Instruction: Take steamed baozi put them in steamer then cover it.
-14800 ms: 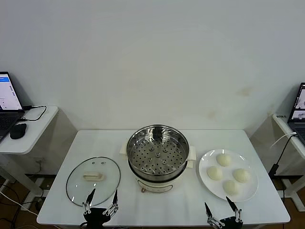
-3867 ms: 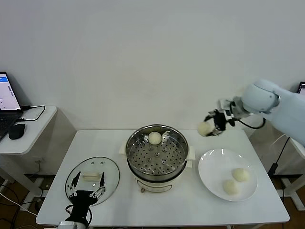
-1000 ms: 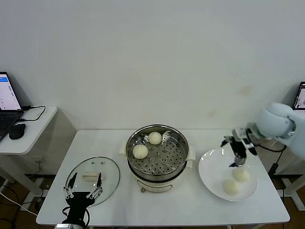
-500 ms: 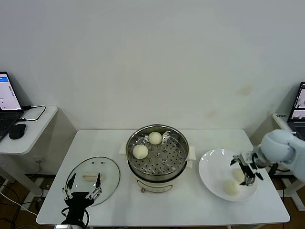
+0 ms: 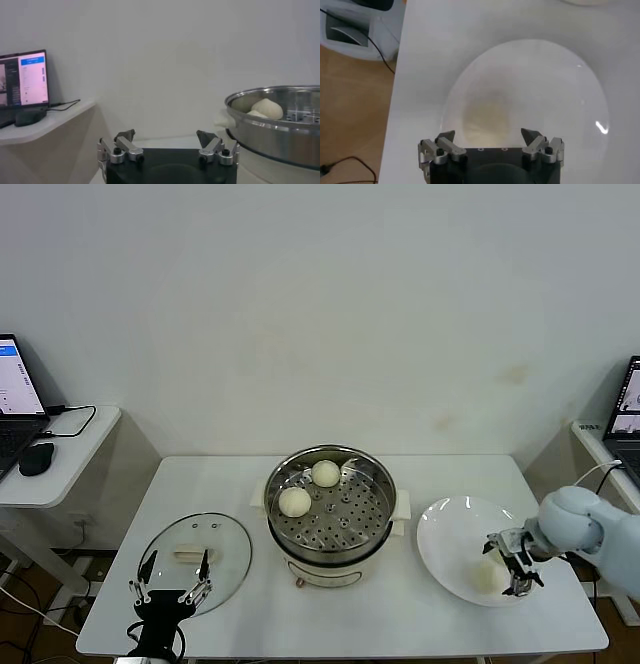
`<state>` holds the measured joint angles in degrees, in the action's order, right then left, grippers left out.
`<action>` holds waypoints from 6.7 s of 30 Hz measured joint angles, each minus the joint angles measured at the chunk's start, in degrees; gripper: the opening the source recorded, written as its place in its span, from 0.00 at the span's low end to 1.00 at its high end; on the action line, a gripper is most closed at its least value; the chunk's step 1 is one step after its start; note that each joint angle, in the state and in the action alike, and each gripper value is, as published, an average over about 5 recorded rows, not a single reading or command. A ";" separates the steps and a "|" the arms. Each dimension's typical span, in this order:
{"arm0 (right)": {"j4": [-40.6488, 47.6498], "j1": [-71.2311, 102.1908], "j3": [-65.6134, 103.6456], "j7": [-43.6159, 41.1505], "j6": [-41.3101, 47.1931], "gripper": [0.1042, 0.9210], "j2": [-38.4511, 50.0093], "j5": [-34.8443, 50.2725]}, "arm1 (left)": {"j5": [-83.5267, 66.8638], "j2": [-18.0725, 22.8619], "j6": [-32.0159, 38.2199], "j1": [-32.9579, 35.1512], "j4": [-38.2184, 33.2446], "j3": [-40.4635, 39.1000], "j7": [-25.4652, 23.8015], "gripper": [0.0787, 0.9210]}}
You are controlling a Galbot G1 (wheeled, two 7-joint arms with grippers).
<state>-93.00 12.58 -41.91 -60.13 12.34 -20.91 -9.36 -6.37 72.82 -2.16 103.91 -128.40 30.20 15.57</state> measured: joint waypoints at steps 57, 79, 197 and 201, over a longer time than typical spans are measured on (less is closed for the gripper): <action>2.40 -27.78 -6.53 -0.53 2.37 0.57 -2.97 14.08 | -0.41 -1.58 -0.02 -1.41 -0.20 -0.26 0.02 0.88; -0.61 -47.05 -27.95 2.30 -5.12 0.58 -26.24 22.74 | -0.55 0.59 0.18 -0.78 -1.25 0.94 0.24 0.88; 19.81 8.62 15.98 3.10 -3.87 0.84 -8.07 -6.92 | -0.44 -0.34 -0.13 -1.57 0.61 0.98 0.27 0.88; 20.81 8.75 16.32 3.50 -3.80 0.78 -9.11 -7.11 | -0.41 -0.19 -0.13 -1.60 0.64 0.96 0.27 0.88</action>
<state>-72.18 21.33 -25.58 -56.63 8.55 -30.02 -16.46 -6.78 72.62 -2.29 102.31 -127.76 31.16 15.84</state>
